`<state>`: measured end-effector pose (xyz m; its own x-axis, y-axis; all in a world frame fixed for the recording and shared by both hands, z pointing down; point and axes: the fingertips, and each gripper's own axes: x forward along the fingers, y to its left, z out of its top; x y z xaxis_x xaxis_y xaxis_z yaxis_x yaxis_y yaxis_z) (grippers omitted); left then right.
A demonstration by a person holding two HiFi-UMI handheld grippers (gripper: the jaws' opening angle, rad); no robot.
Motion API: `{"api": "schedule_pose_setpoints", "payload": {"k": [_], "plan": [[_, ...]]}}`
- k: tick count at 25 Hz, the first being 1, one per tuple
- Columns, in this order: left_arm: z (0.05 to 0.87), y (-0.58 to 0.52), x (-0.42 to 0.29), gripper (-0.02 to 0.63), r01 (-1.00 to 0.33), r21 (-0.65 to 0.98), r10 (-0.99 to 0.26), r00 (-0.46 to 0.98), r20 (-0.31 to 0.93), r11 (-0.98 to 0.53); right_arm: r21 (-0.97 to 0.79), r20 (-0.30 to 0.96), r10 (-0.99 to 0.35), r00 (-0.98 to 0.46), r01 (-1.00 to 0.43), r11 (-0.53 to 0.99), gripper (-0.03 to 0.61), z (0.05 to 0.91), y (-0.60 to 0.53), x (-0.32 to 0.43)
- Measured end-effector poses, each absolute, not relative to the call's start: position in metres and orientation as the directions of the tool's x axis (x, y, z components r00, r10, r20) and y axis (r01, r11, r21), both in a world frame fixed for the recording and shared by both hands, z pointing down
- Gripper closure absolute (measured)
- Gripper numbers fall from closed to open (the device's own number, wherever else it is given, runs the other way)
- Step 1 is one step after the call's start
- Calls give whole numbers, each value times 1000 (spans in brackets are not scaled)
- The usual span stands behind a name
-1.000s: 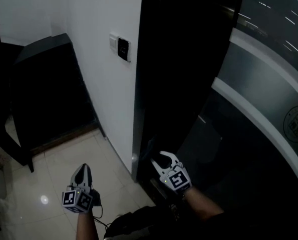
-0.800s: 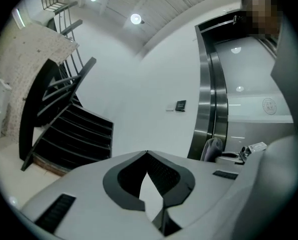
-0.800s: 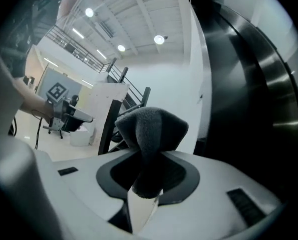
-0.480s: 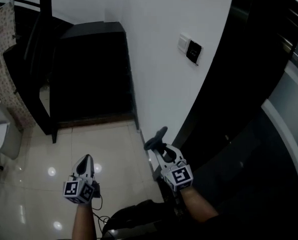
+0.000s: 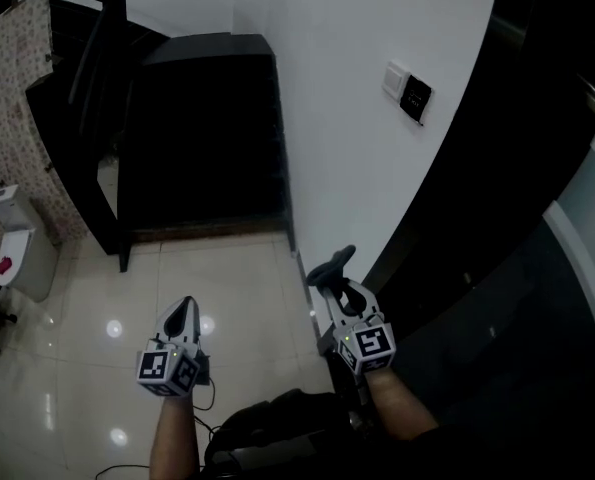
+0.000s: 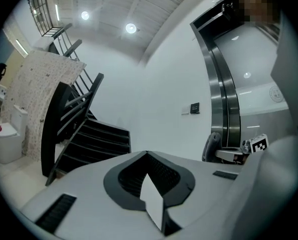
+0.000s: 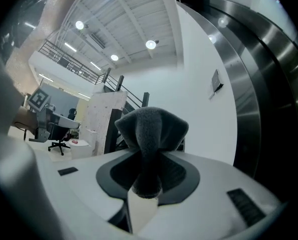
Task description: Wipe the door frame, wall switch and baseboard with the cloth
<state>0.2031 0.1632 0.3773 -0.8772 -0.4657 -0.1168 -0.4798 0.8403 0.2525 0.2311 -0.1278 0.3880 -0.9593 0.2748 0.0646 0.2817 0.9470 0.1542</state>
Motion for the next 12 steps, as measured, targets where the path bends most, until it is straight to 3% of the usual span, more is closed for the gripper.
{"api": "schedule_pose_setpoints", "payload": {"k": [12], "plan": [[400,259,189,623,-372,305,-364,-928,-85,877,151,80,350,-933,358,921,483,405,-48,185]]}}
